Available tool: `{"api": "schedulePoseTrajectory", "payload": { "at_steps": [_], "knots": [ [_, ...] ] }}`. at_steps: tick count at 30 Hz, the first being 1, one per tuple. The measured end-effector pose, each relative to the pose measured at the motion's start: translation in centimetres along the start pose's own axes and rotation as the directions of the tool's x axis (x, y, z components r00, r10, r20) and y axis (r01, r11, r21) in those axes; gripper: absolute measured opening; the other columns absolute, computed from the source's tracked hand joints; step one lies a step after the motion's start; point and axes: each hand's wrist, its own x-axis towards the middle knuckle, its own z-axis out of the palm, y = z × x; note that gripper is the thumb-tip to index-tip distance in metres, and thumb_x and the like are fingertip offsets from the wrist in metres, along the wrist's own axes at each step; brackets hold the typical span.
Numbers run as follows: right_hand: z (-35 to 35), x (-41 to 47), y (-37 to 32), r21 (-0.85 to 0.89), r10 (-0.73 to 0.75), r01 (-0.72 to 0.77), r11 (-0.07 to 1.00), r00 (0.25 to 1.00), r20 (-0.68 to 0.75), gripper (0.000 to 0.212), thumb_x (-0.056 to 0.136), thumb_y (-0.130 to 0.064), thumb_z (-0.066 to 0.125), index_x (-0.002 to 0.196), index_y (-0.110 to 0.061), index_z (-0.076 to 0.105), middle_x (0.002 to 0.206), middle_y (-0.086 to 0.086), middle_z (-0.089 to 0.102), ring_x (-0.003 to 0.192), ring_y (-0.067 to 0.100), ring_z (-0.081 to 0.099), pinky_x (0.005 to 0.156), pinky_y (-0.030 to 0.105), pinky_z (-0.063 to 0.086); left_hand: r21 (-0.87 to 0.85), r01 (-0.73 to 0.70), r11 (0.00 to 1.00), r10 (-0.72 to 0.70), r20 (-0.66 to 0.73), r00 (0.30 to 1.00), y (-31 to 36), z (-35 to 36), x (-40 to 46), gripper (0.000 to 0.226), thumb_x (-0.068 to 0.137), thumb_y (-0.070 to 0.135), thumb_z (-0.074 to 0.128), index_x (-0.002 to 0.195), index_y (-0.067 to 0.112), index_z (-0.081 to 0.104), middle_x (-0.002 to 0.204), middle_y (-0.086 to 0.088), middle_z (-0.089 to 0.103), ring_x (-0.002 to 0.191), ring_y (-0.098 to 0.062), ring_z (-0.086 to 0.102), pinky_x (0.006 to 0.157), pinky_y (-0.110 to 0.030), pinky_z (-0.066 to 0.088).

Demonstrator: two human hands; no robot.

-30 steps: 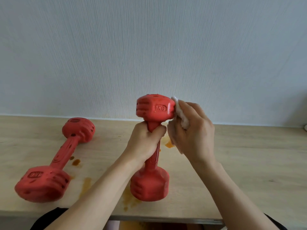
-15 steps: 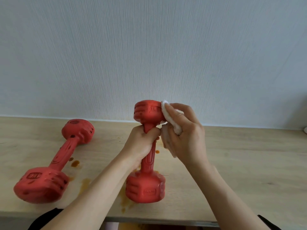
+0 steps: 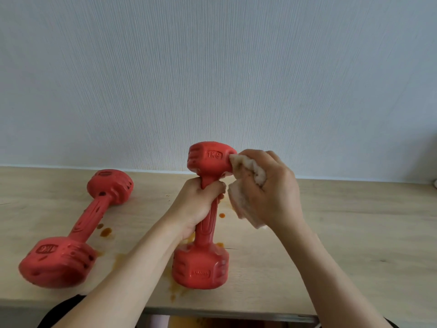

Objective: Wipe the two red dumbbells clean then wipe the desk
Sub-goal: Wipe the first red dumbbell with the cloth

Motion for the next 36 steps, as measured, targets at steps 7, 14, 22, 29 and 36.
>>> {"api": "schedulePoseTrajectory", "payload": {
  "at_steps": [7, 14, 22, 29, 36],
  "knots": [
    [-0.3, 0.1, -1.5, -0.076, -0.189, 0.184, 0.98, 0.98, -0.06, 0.028, 0.08, -0.028, 0.045, 0.096, -0.019, 0.066, 0.087, 0.003, 0.061, 0.078, 0.024, 0.06, 0.064, 0.037, 0.05, 0.05, -0.009, 0.999, 0.005, 0.071, 0.997, 0.2, 0.3, -0.1, 0.025, 0.087, 0.016, 0.056, 0.063, 0.014, 0.059, 0.049, 0.008, 0.052, 0.048, -0.006, 0.047, 0.051, -0.02, 0.04],
    [-0.2, 0.2, 1.1, -0.094, 0.011, -0.016, 0.995, 0.999, -0.047, 0.025, 0.081, -0.028, 0.045, 0.098, -0.022, 0.063, 0.091, 0.002, 0.061, 0.081, 0.024, 0.059, 0.062, 0.033, 0.047, 0.006, 0.0, 1.0, -0.001, 0.101, 0.995, 0.1, 0.3, -0.1, 0.015, 0.076, 0.02, 0.063, 0.062, 0.015, 0.06, 0.053, 0.006, 0.055, 0.057, -0.012, 0.051, 0.067, -0.034, 0.042],
    [0.0, 0.2, -1.4, -0.056, -0.162, 0.155, 0.986, 0.973, -0.165, 0.027, 0.078, -0.028, 0.045, 0.093, -0.019, 0.065, 0.084, 0.001, 0.062, 0.073, 0.021, 0.059, 0.058, 0.033, 0.047, -0.007, 0.005, 1.0, -0.004, 0.101, 0.995, 0.1, -0.2, -0.1, 0.014, 0.069, 0.025, 0.06, 0.063, 0.012, 0.062, 0.052, 0.005, 0.055, 0.052, -0.01, 0.049, 0.067, -0.034, 0.041],
    [1.2, -0.3, 1.7, 0.047, 0.095, -0.094, 0.995, 0.995, -0.035, 0.016, 0.082, -0.025, 0.045, 0.093, -0.029, 0.056, 0.083, -0.001, 0.064, 0.072, 0.019, 0.061, 0.063, 0.043, 0.051, -0.062, 0.025, 0.998, -0.017, 0.133, 0.991, 0.1, -0.3, -0.3, 0.011, 0.066, 0.022, 0.06, 0.065, 0.011, 0.062, 0.053, 0.005, 0.057, 0.057, -0.012, 0.052, 0.066, -0.031, 0.045],
    [0.7, -0.9, -2.1, -0.054, -0.217, 0.211, 0.976, 0.964, -0.152, 0.023, 0.078, -0.02, 0.049, 0.095, -0.023, 0.064, 0.088, -0.001, 0.061, 0.073, 0.019, 0.061, 0.057, 0.032, 0.05, -0.01, 0.004, 1.0, -0.003, 0.112, 0.994, 0.0, -0.2, 0.1, 0.019, 0.072, 0.022, 0.055, 0.072, 0.004, 0.062, 0.058, -0.007, 0.051, 0.057, -0.017, 0.046, 0.062, -0.033, 0.038]
  ]
}}
